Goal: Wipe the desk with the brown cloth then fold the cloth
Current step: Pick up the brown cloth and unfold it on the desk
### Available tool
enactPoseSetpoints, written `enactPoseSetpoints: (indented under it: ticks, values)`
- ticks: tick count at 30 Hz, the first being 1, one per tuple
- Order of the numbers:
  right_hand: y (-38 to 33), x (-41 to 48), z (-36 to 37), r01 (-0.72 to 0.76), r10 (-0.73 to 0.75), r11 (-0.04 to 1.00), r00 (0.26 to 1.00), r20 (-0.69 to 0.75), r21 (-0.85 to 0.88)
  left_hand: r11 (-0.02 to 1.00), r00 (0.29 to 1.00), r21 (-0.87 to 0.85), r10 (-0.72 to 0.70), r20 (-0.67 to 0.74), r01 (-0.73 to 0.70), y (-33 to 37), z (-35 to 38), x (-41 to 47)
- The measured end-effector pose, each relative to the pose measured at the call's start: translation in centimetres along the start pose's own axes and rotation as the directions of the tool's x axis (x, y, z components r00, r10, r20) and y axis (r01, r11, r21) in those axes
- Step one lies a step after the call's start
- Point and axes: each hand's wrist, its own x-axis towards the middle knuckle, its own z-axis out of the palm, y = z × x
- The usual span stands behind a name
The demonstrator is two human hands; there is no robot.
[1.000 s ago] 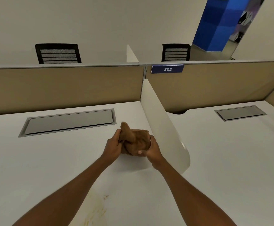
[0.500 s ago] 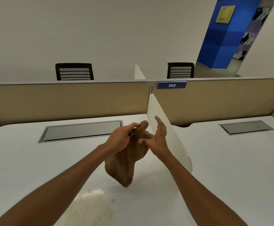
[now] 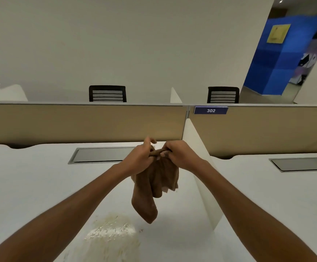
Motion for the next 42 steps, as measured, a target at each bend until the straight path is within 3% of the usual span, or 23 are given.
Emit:
enactPoseSetpoints:
  ticks: [4, 7, 13, 15, 17, 20, 22, 27, 35, 38, 42]
  values:
    - [-2.1, -0.3, -0.3, 0.01, -0.011, 1.0, 0.999, -0.034, -0.024, 0.995, 1.0, 0.098, -0.016, 0.017, 0.014, -1.0, -2.2, -2.0]
    - [-3.5, -0.5, -0.6, 0.043, -0.044, 0.996, 0.999, -0.011, -0.075, 0.993, 0.987, 0.085, -0.088, 0.136, 0.077, -2.3, -3.5, -4.0]
    - [-4.2, -1.5, -0.2, -0.027, 0.027, 1.0, 0.999, 0.02, -0.001, 0.965, 0.911, 0.022, -0.253, 0.325, 0.26, -6.4, -5.1, -9.6]
    - [-4.7, -2.2, 0.3, -0.048, 0.048, 0.999, 0.999, 0.019, 0.015, 0.954, 0.918, -0.026, -0.279, 0.281, 0.298, -7.0, -4.7, -11.3]
    - [-5.3, -3.1, 1.0, -0.061, 0.061, 0.998, 0.998, 0.004, 0.031, 0.959, 0.951, -0.008, -0.28, 0.133, 0.284, -7.1, -4.4, -12.9]
    - [-6.4, -4.8, 2.1, -0.106, 0.106, 0.994, 0.994, -0.007, 0.041, 0.959, 0.965, 0.13, -0.238, -0.113, 0.252, -6.7, -5.2, -15.2]
    - [-7.6, -6.2, 2.6, -0.143, 0.143, 0.989, 0.99, 0.01, 0.032, 0.953, 0.974, 0.229, -0.169, -0.148, 0.2, -6.3, -6.4, -17.2]
    - [-11.5, -11.0, 2.1, -0.138, 0.14, 0.99, 0.979, 0.145, -0.029, 0.949, 0.998, 0.308, -0.068, -0.009, 0.067, -4.8, -8.9, -22.2]
    - [-12.5, -17.2, 3.0, -0.224, 0.212, 0.975, 0.939, 0.272, 0.014, 0.986, 0.987, 0.157, -0.085, 0.139, 0.063, -3.3, -9.8, -27.4]
    - [-10.3, -16.1, 6.3, -0.274, 0.264, 0.961, 0.897, 0.353, -0.024, 0.976, 0.968, 0.193, -0.14, 0.208, 0.099, -5.7, -7.6, -26.7]
    - [-6.6, -13.1, 13.8, -0.276, 0.302, 0.953, 0.84, 0.451, -0.124, 0.93, 0.897, 0.292, -0.313, 0.311, 0.223, -11.8, -2.7, -24.8]
